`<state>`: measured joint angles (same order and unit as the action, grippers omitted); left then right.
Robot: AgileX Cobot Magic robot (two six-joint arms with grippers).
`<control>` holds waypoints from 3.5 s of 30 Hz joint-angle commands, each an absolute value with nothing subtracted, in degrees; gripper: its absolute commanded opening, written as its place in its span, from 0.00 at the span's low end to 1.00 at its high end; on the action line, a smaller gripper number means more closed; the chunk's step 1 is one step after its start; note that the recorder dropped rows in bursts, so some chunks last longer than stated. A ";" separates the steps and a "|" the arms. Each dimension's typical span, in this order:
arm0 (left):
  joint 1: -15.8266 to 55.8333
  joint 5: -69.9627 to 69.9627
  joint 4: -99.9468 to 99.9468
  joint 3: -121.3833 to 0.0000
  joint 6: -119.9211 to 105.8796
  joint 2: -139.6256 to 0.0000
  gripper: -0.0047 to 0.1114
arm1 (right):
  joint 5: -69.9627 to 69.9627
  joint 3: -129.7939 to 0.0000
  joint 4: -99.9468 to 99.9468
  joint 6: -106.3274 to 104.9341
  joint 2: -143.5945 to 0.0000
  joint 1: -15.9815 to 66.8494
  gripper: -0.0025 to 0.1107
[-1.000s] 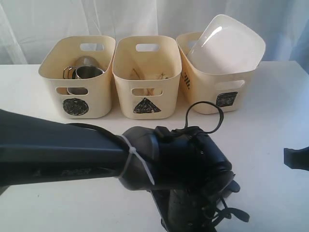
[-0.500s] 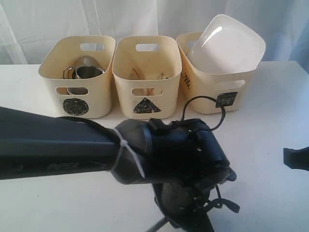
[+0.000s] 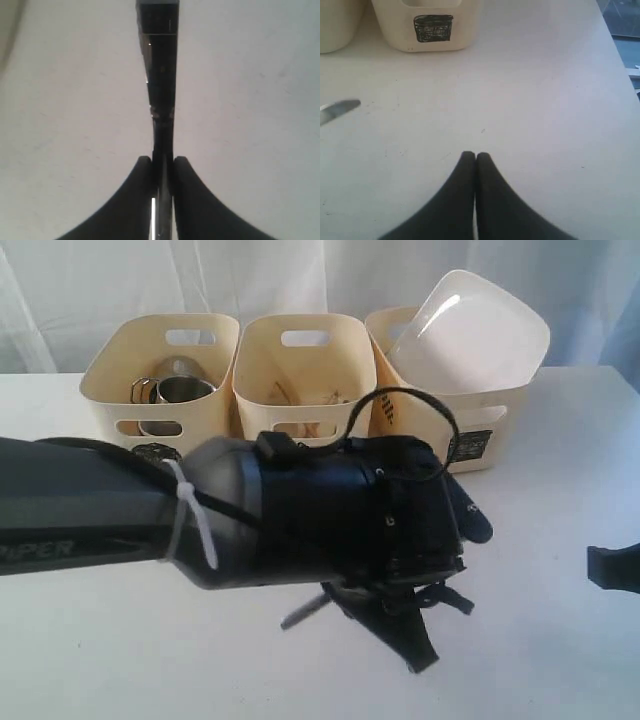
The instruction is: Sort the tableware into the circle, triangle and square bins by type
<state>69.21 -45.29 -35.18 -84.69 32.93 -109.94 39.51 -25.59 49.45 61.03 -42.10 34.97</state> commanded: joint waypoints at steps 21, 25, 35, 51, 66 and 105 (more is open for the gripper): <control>42.82 -10.61 -82.56 -93.32 64.67 -107.42 0.04 | 39.20 -25.29 49.65 61.39 -41.85 34.82 0.02; 37.45 -1.10 -81.15 -93.45 64.77 -109.56 0.04 | 39.20 -25.29 49.65 61.39 -41.85 34.82 0.02; 34.26 9.55 -75.90 -93.45 64.90 -112.05 0.09 | 39.21 -25.29 49.65 61.29 -41.85 34.82 0.02; 34.38 9.42 -75.91 -90.65 72.34 -105.72 0.04 | 41.67 -25.29 49.10 58.61 -41.85 34.82 0.02; 34.38 1.36 -75.73 -45.18 72.24 -65.09 0.04 | 20.69 -25.29 24.96 32.01 -41.85 34.82 0.02; 34.38 -17.60 -69.62 -27.03 72.02 -33.65 0.04 | 9.66 -16.53 16.52 17.89 -38.19 34.45 0.02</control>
